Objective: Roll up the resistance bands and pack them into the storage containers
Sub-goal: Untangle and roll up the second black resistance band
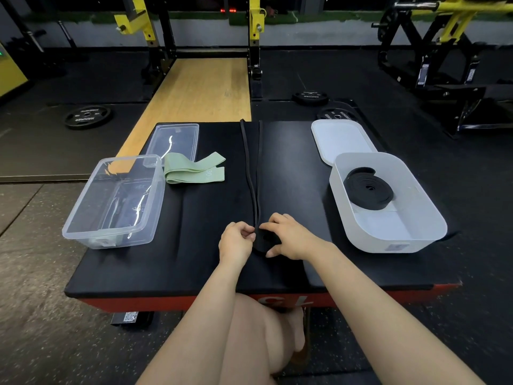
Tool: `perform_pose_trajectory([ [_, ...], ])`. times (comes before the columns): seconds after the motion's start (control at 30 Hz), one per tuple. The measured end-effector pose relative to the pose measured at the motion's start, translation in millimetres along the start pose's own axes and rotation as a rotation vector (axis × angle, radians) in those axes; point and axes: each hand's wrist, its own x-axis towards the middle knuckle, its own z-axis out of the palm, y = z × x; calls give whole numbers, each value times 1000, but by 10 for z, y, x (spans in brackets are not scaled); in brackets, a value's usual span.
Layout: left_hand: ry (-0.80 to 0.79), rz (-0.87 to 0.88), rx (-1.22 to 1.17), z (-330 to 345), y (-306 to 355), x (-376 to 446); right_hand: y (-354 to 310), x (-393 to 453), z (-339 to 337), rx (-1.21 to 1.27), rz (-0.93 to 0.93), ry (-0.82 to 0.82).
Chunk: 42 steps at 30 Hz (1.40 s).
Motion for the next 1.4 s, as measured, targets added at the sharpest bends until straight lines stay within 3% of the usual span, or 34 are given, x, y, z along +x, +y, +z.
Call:
perform_pose_trajectory([
  [0.43,-5,-28,74,19,79,7,37,14,-46,-57,-18,-25],
  [0.67,-12,-44,92,39,86,28,-94,-219,253,-6,219,250],
  [0.93,-36,-44,39,37,83,18,-300,-137,415,58,356,396],
  [1.17,-27,-40,-3,34,43,4,-261,-133,390,65,311,380],
  [1.4,32,-74,-4,55,53,-10,-153,-112,256,9,222,262],
])
